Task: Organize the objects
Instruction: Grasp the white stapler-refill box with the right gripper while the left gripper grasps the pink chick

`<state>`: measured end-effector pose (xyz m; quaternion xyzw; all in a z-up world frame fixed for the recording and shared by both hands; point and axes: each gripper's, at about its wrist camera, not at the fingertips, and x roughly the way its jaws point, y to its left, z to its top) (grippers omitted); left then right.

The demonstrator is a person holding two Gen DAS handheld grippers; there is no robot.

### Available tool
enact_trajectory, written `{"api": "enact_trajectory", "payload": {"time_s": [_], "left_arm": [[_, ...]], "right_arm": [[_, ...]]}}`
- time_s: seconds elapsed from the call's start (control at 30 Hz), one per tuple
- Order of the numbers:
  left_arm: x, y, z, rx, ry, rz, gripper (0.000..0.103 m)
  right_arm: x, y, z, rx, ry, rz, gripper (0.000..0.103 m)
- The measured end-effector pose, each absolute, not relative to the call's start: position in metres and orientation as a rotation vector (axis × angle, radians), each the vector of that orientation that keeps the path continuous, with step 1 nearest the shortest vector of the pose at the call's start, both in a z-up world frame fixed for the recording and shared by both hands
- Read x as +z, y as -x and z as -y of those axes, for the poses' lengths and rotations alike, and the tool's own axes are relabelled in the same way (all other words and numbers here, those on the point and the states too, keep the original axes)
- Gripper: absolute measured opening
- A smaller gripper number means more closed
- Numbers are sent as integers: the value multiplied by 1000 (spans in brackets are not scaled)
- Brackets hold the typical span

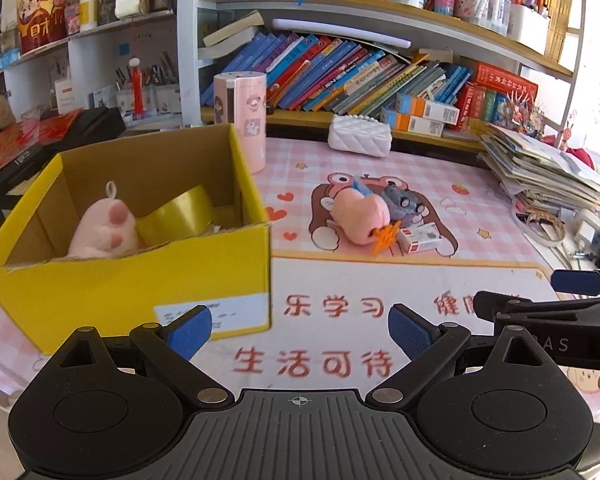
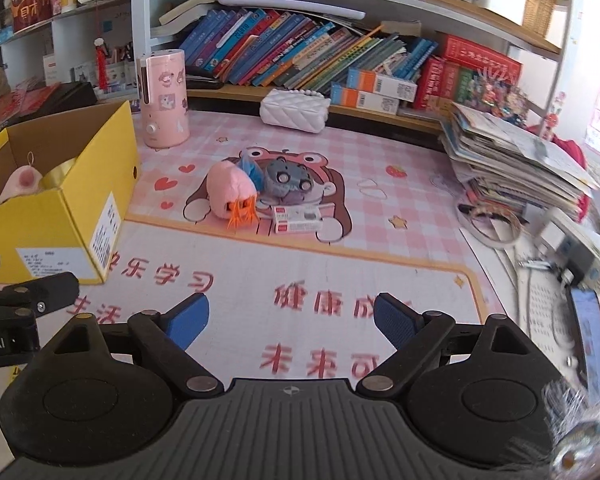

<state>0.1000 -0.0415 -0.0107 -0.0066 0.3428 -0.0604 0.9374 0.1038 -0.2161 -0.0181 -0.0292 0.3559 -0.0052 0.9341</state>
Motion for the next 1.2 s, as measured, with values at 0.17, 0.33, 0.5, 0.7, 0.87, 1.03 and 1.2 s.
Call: {"api": "enact_trajectory", "payload": {"time_s": [0.17, 0.33, 0.5, 0.7, 0.87, 1.03, 1.2], "left_arm": [[-11, -115, 57, -95, 19, -703, 97], [-12, -127, 72, -75, 20, -701, 95], [-12, -139, 89, -59, 18, -693, 94], [-10, -158, 104, -31, 25, -686, 92], [-12, -174, 111, -3, 19, -699, 91], [-13, -187, 117, 15, 16, -704, 91], [-13, -198, 120, 28, 10, -706, 91]], "right_arm": [[-19, -126, 234, 42, 50, -733, 82], [-22, -147, 250, 88, 30, -747, 75], [-27, -172, 270, 117, -23, -758, 73], [-40, -206, 286, 139, -20, -758, 69], [-58, -232, 284, 174, 18, -778, 68], [-71, -254, 276, 214, 37, -779, 68], [-81, -271, 268, 234, 48, -781, 68]]}}
